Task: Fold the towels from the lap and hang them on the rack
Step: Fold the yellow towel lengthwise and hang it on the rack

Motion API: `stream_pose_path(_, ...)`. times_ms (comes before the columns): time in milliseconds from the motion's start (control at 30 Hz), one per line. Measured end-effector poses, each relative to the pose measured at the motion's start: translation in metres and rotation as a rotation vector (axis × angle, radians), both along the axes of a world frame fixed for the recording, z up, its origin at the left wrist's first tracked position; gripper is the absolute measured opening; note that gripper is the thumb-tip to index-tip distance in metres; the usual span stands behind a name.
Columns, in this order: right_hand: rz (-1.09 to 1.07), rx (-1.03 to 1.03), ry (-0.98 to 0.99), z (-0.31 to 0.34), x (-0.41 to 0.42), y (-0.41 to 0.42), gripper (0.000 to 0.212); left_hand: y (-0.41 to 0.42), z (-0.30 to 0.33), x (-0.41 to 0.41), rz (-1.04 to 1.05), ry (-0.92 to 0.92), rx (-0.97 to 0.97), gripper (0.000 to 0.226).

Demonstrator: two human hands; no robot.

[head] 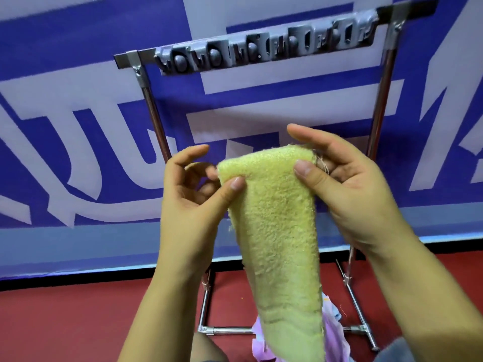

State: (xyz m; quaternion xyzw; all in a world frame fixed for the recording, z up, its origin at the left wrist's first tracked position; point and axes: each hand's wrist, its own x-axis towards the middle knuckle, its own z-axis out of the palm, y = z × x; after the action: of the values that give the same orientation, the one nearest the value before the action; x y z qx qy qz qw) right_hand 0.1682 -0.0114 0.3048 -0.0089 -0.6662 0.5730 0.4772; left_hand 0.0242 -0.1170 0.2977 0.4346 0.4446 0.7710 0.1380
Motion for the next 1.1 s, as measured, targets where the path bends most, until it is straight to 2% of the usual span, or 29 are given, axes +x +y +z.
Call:
stream_pose_path(167, 0.023, -0.025, 0.012, 0.021, -0.016, 0.007, 0.031, 0.006, 0.026, -0.015, -0.109, -0.055, -0.062, 0.067)
stream_pose_path(300, 0.041, -0.022, -0.018, 0.046, -0.027, 0.014, 0.034, 0.013, 0.051, -0.025, -0.181, -0.047, -0.119, 0.058)
stream_pose_path(400, 0.05, 0.044, -0.134, 0.069, -0.031, 0.023, 0.031, 0.018, 0.072, -0.035, -0.194, -0.039, -0.083, 0.051)
stream_pose_path(433, -0.011, 0.102, -0.199, 0.077, -0.032, 0.027, 0.029, 0.019, 0.079, -0.037, -0.204, -0.034, -0.074, 0.049)
stream_pose_path(500, -0.273, 0.287, -0.348, 0.091, -0.035, 0.038, 0.025, 0.022, 0.09, -0.042, -0.215, -0.013, -0.072, 0.045)
stream_pose_path(567, -0.533, 0.531, -0.453, 0.106, -0.038, 0.045, 0.038, 0.025, 0.1, -0.046, -0.203, 0.025, -0.078, 0.042)
stream_pose_path(600, -0.582, 0.654, -0.469, 0.113, -0.041, 0.047, 0.045, 0.026, 0.105, -0.049, -0.191, 0.043, -0.081, 0.041)
stream_pose_path(667, -0.494, 0.781, -0.509, 0.13, -0.046, 0.047, 0.05, 0.026, 0.113, -0.054, -0.177, 0.075, -0.09, 0.042)
stream_pose_path(767, -0.209, 0.792, -0.605, 0.148, -0.055, 0.045, 0.043, 0.024, 0.123, -0.063, -0.174, 0.112, -0.104, 0.043)
stream_pose_path(967, -0.076, 0.922, -0.69, 0.177, -0.077, 0.033, 0.031, 0.016, 0.135, -0.091, -0.138, 0.085, -0.156, 0.042)
stream_pose_path(1100, 0.037, 0.869, -0.83, 0.192, -0.097, 0.024, 0.021, 0.015, 0.137, -0.109, -0.087, 0.081, -0.196, 0.041)
